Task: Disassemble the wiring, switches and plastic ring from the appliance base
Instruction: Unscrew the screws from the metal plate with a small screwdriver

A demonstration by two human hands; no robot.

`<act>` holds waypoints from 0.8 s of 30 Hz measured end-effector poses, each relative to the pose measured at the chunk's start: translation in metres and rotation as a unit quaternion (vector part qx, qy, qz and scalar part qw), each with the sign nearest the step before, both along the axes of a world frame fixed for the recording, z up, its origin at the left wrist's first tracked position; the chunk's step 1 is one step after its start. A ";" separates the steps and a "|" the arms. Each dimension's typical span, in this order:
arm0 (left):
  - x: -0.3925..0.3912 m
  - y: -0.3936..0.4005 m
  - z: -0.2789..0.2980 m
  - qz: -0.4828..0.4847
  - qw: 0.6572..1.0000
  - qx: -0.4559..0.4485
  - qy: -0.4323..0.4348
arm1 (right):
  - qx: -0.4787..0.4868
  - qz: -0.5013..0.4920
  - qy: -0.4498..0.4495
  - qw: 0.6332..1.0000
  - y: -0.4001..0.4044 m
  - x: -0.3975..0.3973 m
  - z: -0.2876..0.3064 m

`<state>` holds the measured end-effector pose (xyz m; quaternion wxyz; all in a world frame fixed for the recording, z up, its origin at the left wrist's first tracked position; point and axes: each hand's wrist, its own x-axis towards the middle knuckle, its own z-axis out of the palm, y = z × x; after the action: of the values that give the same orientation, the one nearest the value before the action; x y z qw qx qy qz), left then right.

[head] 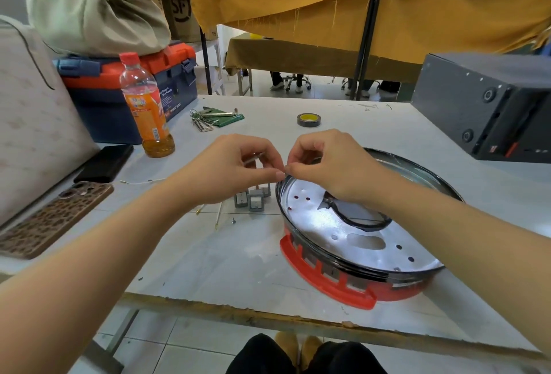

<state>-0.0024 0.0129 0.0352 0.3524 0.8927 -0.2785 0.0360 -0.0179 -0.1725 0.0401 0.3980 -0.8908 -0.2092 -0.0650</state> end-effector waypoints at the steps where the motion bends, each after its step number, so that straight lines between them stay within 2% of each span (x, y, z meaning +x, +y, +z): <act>1: -0.001 0.002 0.000 0.002 1.000 -0.002 -0.013 | -0.006 -0.002 -0.002 1.000 0.003 0.000 0.000; 6: -0.006 0.007 -0.004 0.022 0.998 -0.026 -0.044 | -0.037 -0.006 -0.014 0.999 0.017 0.001 0.000; 10: -0.006 0.016 -0.013 0.023 0.998 -0.021 -0.045 | -0.050 0.013 0.035 0.998 0.019 -0.001 0.001; 17: 0.006 0.035 -0.032 0.056 0.992 0.109 0.032 | -0.157 0.077 0.092 0.980 -0.022 -0.021 -0.003; 21: 0.009 0.032 -0.044 0.035 0.976 0.213 0.023 | -0.290 0.146 0.125 0.938 -0.036 -0.032 -0.014; 24: 0.009 0.030 -0.048 0.025 0.975 0.220 0.015 | -0.294 0.169 0.123 0.933 -0.039 -0.037 -0.023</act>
<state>0.0062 0.0428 -0.0130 0.1507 0.9555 -0.2517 -0.0311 -0.0551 -0.2115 0.0172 0.1459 -0.9204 -0.3161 0.1781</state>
